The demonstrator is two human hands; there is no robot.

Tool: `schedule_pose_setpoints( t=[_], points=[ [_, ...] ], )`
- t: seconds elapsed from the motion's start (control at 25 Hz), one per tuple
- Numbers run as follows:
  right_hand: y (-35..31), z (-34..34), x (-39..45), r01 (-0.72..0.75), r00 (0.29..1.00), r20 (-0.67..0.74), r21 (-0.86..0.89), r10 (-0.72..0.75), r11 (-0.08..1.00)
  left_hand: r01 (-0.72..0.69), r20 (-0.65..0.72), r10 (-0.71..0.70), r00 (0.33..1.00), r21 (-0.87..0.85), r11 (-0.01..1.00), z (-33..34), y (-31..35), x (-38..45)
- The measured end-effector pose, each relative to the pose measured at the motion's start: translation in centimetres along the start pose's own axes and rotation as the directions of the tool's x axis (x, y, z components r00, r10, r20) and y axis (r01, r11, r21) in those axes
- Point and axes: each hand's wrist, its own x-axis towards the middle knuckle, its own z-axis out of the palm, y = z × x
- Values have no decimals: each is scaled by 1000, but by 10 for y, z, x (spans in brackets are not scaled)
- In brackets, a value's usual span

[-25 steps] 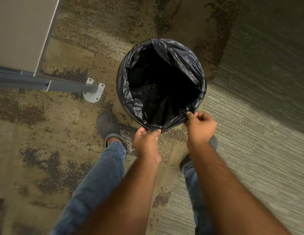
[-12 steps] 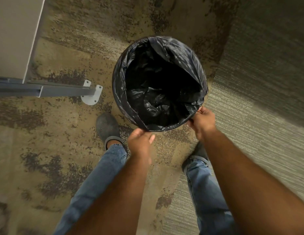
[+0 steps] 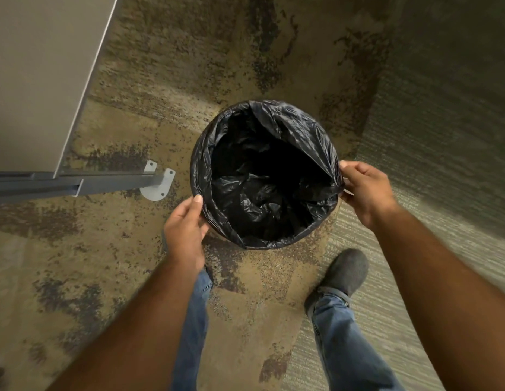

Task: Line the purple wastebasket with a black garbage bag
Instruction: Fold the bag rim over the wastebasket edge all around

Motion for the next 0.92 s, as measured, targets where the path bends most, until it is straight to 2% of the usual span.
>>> schedule_pose_setpoints(
  t=[0.16, 0.24, 0.36, 0.52, 0.76, 0.92],
  points=[
    [-2, 10, 1, 10, 1000, 17, -21, -9, 1000, 28, -114, -41, 993, -119, 992, 2, 0, 0],
    [-2, 9, -2, 13, 999, 42, 11, -13, 1000, 75, -109, -100, 989, -218, 973, 5, -2, 0],
    [-6, 7, -5, 13, 999, 50, 60, -16, 998, 144, -20, -159, 987, -326, 934, 7, -3, 6],
    [-6, 7, 5, -168, 985, 7, 221, 171, 961, 177, 85, -164, 983, -177, 968, 1, 2, 20],
    [2, 15, 25, -365, 931, 174, 415, 321, 834, 130, 309, -90, 947, -114, 985, -2, 29, 48],
    [4, 22, 34, -391, 920, 180, 333, 349, 858, 208, 305, -130, 943, -239, 948, 7, 29, 53]
  ],
)
